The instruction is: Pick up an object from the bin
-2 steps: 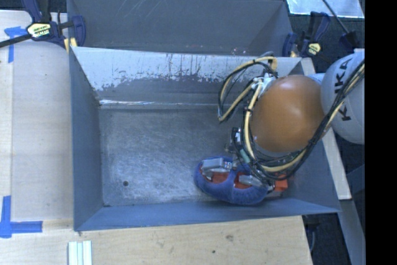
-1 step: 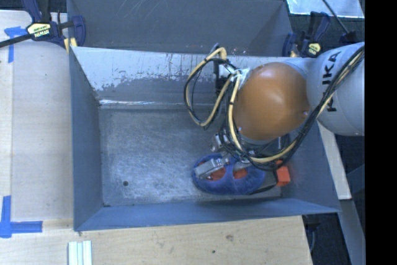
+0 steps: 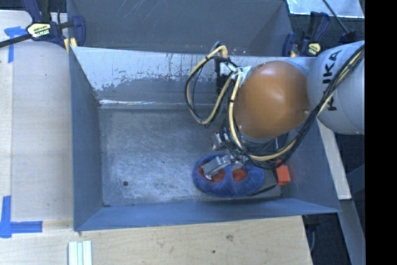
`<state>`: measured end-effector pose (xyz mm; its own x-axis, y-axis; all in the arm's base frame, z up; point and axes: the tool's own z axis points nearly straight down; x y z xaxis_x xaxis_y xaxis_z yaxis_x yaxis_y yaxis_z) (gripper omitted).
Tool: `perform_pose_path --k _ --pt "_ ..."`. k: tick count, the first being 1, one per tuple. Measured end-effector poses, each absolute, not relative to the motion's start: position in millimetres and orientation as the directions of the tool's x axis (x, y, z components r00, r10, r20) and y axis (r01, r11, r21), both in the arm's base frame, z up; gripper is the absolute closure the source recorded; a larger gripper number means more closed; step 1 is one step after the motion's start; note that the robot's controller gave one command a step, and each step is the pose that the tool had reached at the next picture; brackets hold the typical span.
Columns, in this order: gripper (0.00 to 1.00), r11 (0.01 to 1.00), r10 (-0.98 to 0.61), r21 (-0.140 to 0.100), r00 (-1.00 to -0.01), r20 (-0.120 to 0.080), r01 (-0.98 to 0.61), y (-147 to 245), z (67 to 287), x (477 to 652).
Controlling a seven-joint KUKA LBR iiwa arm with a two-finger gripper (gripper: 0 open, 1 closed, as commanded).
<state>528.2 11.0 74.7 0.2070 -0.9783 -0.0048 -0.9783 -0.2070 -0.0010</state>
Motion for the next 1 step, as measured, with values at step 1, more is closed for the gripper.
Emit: perform_pose_path --k 1 --pt "1.00 -0.237 -0.971 -0.010 0.237 0.001 -0.971 -2.4 259.1 544.6"
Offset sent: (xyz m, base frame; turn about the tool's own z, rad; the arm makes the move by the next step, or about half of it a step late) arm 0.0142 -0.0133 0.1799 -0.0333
